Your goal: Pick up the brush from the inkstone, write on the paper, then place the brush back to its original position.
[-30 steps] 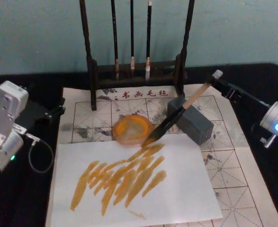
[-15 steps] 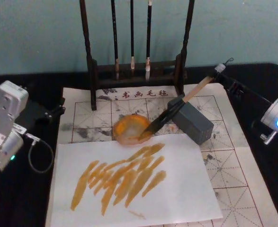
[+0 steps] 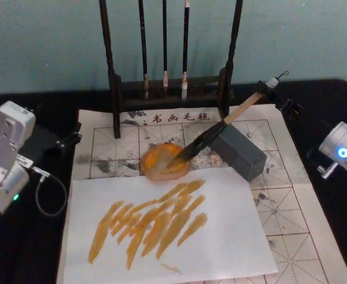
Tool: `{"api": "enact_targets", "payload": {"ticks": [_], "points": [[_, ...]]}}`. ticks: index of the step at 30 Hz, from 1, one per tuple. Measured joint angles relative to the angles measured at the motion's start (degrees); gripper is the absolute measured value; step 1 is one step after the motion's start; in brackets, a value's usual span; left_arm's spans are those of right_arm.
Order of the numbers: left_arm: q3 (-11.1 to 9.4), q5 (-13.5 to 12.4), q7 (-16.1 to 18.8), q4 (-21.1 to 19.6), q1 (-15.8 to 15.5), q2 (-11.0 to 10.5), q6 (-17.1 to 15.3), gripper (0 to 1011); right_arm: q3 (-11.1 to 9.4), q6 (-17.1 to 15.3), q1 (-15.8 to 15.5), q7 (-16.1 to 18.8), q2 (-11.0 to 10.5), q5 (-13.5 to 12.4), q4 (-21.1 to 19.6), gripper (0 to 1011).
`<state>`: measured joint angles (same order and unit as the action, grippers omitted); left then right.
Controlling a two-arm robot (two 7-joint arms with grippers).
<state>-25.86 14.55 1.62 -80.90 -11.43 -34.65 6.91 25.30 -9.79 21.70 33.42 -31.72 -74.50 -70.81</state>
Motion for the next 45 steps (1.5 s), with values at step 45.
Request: {"api": "enact_targets", "payload": {"ticks": [45], "points": [[0.00,0.00,0.00,0.00,0.00,0.00,0.00,1001,0.41,0.28,1.91,-6.36,7.13,0.02,6.07,189]]}}
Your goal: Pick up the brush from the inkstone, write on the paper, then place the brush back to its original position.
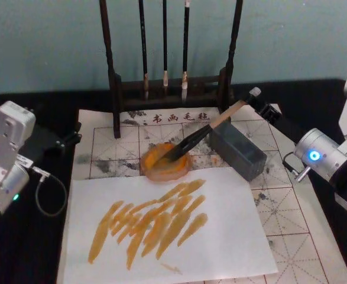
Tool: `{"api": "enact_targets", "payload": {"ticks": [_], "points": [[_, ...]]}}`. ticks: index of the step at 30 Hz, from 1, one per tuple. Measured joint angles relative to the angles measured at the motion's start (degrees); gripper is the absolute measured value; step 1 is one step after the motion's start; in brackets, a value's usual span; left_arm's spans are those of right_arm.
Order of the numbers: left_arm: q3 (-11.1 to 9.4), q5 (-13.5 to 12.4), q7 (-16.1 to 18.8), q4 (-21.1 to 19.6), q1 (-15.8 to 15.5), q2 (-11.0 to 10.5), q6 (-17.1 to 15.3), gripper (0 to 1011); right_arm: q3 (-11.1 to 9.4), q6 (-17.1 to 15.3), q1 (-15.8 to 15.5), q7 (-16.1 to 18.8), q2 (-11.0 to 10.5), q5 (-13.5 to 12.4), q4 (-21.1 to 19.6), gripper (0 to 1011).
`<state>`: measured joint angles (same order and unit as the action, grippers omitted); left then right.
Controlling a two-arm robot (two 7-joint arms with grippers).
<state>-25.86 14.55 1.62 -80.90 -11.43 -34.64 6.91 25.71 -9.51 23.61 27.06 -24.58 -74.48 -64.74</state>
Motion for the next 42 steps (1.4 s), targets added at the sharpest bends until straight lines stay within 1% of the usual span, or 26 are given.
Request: {"api": "enact_targets", "payload": {"ticks": [21,32,42], "points": [[0.00,0.00,0.00,0.00,0.00,0.00,0.00,1001,-0.16,-0.64,-1.21,-1.37,-0.59,-0.86,-0.80,189],[0.00,0.00,0.00,0.00,0.00,0.00,0.00,1001,0.11,-0.98,-1.50,-2.09,-0.94,-1.14,-0.90,189],[0.00,0.00,0.00,0.00,0.00,0.00,0.00,1001,-0.05,-2.20,-1.50,-3.61,-0.72,-2.55,-0.37,189]]}}
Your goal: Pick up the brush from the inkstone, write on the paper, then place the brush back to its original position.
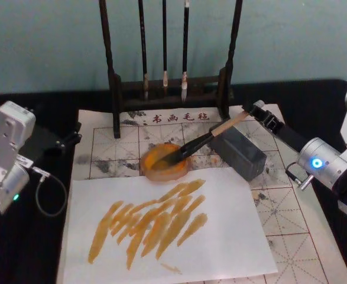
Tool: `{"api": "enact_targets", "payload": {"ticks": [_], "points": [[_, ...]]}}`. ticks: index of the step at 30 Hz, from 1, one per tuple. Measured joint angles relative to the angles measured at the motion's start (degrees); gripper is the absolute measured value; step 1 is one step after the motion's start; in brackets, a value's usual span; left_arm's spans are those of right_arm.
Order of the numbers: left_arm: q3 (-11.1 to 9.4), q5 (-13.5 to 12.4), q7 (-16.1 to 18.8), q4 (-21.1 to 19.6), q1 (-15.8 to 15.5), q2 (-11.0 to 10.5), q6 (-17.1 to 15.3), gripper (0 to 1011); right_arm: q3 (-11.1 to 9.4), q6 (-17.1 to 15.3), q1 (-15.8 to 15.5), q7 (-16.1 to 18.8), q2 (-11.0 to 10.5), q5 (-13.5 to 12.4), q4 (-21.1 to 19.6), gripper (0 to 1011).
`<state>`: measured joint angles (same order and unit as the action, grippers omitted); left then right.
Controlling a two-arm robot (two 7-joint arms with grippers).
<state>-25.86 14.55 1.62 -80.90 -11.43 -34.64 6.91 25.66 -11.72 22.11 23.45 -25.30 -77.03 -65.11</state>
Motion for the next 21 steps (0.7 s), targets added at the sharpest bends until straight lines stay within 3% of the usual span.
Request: {"api": "enact_targets", "payload": {"ticks": [21], "points": [[0.00,0.00,0.00,0.00,0.00,0.00,0.00,1001,0.03,-0.52,0.30,-1.06,0.16,-1.43,0.84,190]]}}
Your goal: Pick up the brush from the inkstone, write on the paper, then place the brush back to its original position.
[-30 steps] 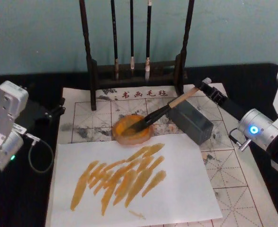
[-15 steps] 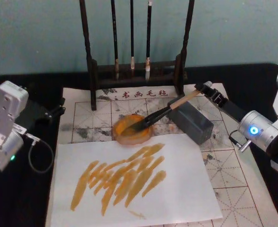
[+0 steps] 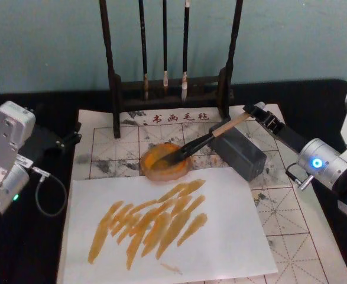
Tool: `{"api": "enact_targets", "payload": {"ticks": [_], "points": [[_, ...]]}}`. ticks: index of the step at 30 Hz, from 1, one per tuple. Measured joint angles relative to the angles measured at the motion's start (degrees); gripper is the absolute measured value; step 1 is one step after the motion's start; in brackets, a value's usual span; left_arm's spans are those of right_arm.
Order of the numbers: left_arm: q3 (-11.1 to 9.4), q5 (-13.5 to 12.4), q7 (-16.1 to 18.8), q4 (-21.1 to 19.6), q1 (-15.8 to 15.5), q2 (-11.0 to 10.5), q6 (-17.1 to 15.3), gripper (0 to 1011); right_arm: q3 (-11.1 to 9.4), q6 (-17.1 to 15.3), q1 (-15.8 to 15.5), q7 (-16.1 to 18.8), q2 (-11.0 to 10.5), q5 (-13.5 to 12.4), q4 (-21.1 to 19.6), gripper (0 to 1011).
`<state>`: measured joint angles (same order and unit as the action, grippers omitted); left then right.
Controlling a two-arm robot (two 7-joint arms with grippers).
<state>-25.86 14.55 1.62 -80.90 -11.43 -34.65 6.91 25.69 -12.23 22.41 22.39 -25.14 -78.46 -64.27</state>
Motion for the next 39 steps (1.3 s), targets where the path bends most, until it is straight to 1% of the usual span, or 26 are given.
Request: {"api": "enact_targets", "payload": {"ticks": [16,17,18,19,22,25,26,28,29,31,32,33,34,35,37,39], "points": [[0.00,0.00,0.00,0.00,0.00,0.00,0.00,1001,0.00,0.02,-0.01,0.07,0.00,0.15,-0.05,190],[0.00,0.00,0.00,0.00,0.00,0.00,0.00,1001,0.00,0.03,-0.01,0.07,0.00,0.16,-0.04,192],[0.00,0.00,0.00,0.00,0.00,0.00,0.00,1001,0.00,0.03,-0.02,0.06,-0.01,0.22,-0.04,222],[0.00,0.00,0.00,0.00,0.00,0.00,0.00,1001,0.00,0.03,-0.02,0.06,0.00,0.23,-0.04,222],[0.00,0.00,0.00,0.00,0.00,0.00,0.00,1001,0.00,0.03,-0.02,0.06,0.00,0.23,-0.04,330],[0.00,0.00,0.00,0.00,0.00,0.00,0.00,1001,0.00,0.04,-0.02,0.07,0.00,0.24,-0.03,386],[0.00,0.00,0.00,0.00,0.00,0.00,0.00,1001,0.00,0.04,-0.02,0.07,0.00,0.24,-0.04,449],[0.00,0.00,0.00,0.00,0.00,0.00,0.00,1001,0.00,0.05,-0.02,0.08,0.00,0.24,-0.04,487],[0.00,0.00,0.00,0.00,0.00,0.00,0.00,1001,0.00,0.05,-0.02,0.08,0.00,0.24,-0.04,542],[0.00,0.00,0.00,0.00,0.00,0.00,0.00,1001,0.00,0.06,-0.02,0.10,0.00,0.24,-0.04,588],[0.00,0.00,0.00,0.00,0.00,0.00,0.00,1001,0.00,0.06,-0.01,0.10,0.00,0.23,-0.04,650],[0.00,0.00,0.00,0.00,0.00,0.00,0.00,1001,0.00,0.07,-0.01,0.10,0.00,0.23,-0.04,685],[0.00,0.00,0.00,0.00,0.00,0.00,0.00,1001,0.00,0.07,-0.01,0.10,0.00,0.23,-0.04,685],[0.00,0.00,0.00,0.00,0.00,0.00,0.00,1001,0.00,0.07,-0.01,0.10,0.00,0.23,-0.04,739],[0.00,0.00,0.00,0.00,0.00,0.00,0.00,1001,0.00,0.07,-0.01,0.10,0.00,0.23,-0.04,782],[0.00,0.00,0.00,0.00,0.00,0.00,0.00,1001,0.00,0.08,-0.01,0.10,0.00,0.23,-0.04,857]]}}
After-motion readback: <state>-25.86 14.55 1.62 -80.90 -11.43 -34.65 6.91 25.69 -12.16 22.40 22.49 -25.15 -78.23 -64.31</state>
